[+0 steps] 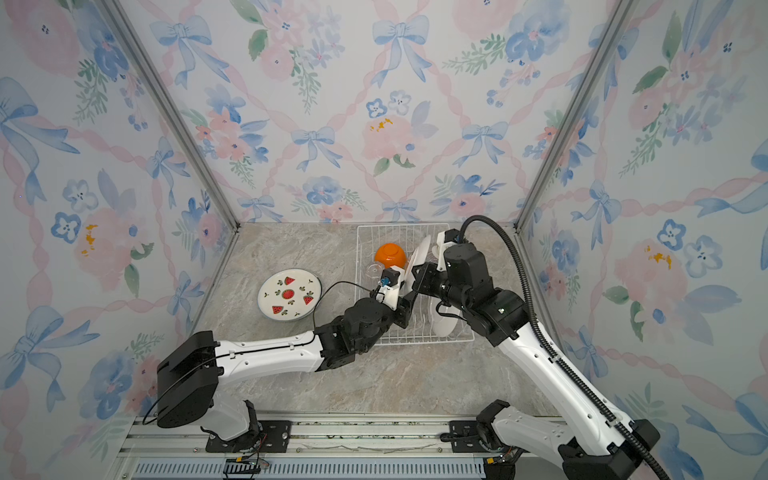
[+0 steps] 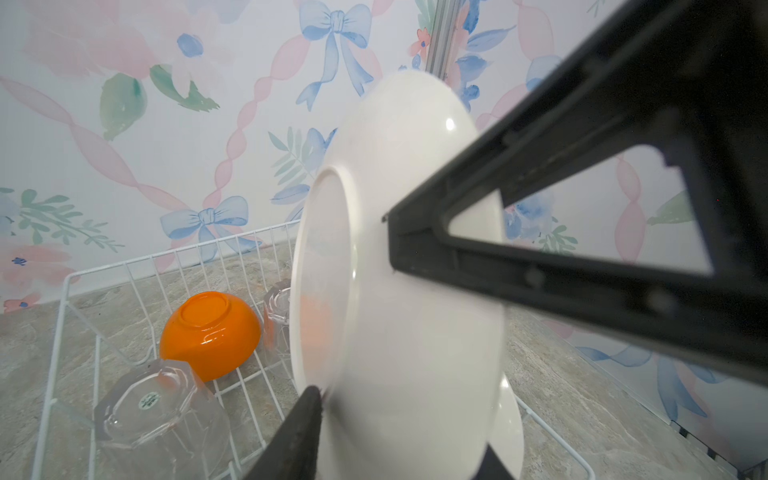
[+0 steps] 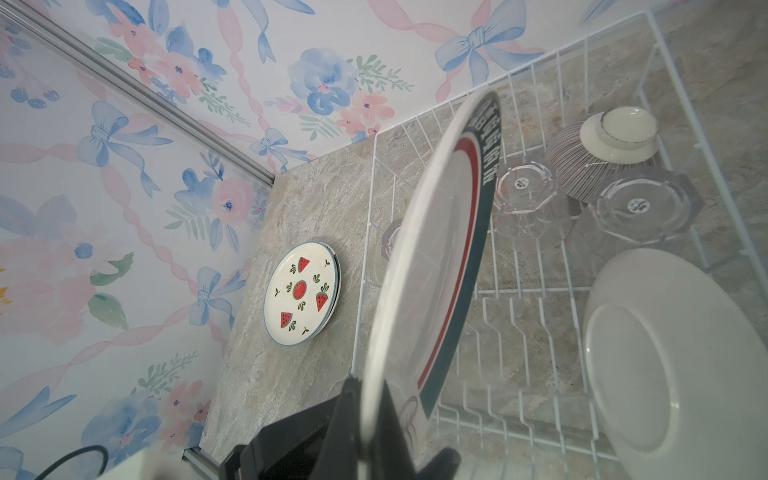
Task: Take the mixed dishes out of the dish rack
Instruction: 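Grasp the raised plate's rim with the left gripper beside the right gripper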
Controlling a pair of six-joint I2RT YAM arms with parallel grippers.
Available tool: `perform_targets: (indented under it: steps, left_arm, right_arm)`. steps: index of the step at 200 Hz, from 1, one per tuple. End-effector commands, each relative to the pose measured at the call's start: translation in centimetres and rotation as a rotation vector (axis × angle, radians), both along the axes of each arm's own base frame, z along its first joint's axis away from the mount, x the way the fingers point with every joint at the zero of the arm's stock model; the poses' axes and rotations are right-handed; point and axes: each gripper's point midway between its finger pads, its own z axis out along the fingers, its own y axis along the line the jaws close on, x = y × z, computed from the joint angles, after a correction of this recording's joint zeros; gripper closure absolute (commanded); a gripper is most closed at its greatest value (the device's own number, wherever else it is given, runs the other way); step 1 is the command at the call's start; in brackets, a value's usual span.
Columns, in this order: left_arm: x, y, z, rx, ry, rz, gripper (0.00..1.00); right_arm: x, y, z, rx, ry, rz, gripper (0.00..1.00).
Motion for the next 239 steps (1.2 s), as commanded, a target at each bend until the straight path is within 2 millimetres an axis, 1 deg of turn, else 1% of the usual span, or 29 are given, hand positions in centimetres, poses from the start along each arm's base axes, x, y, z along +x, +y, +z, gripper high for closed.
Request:
perform_targets:
  steps: [1, 16, 35, 52, 60, 110, 126, 152, 176, 216, 239]
  left_arm:
    - [0.3, 0.1, 1.5, -0.038, -0.02, 0.025, 0.55]
    - [0.4, 0.2, 1.6, -0.039, -0.021, 0.027, 0.55]
    - [0.4, 0.3, 1.7, -0.041, -0.022, 0.031, 0.58]
    - [0.4, 0.4, 1.8, -0.041, -0.025, 0.038, 0.64]
    - [0.5, 0.5, 1.9, -0.041, -0.026, 0.042, 0.66]
    - [0.6, 1.2, 2.0, -0.041, -0.03, 0.074, 0.66]
    - [0.7, 1.3, 2.0, -0.041, -0.031, 0.078, 0.69]
    - [0.8, 1.6, 2.1, -0.041, -0.032, 0.094, 0.77]
    - [1.2, 2.2, 2.0, -0.046, -0.029, 0.14, 0.85]
    - [1.5, 2.8, 2.1, -0.056, -0.027, 0.178, 0.9]
    - [1.7, 3.1, 2.0, -0.062, -0.023, 0.201, 1.0]
  right_arm:
    - [-0.3, 1.4, 1.0, 0.049, -0.031, 0.027, 1.0]
    - [-0.4, 1.5, 0.9, 0.054, -0.024, 0.028, 1.0]
    - [-0.6, 1.6, 1.0, 0.061, -0.025, 0.03, 1.0]
    - [-0.7, 1.7, 1.2, 0.065, -0.029, 0.03, 1.0]
    - [-0.7, 1.7, 1.2, 0.066, -0.029, 0.031, 1.0]
    - [-0.8, 2.0, 1.1, 0.066, -0.024, 0.036, 1.0]
    - [-0.8, 2.1, 1.0, 0.069, -0.024, 0.037, 1.0]
    - [-0.8, 2.0, 1.2, 0.08, -0.021, 0.027, 1.0]
    - [-0.7, 2.0, 1.2, 0.079, -0.024, 0.025, 1.0]
    - [-0.5, 2.3, 0.7, 0.078, -0.013, 0.027, 1.0]
    - [-0.5, 2.4, 0.8, 0.08, -0.017, 0.028, 1.0]
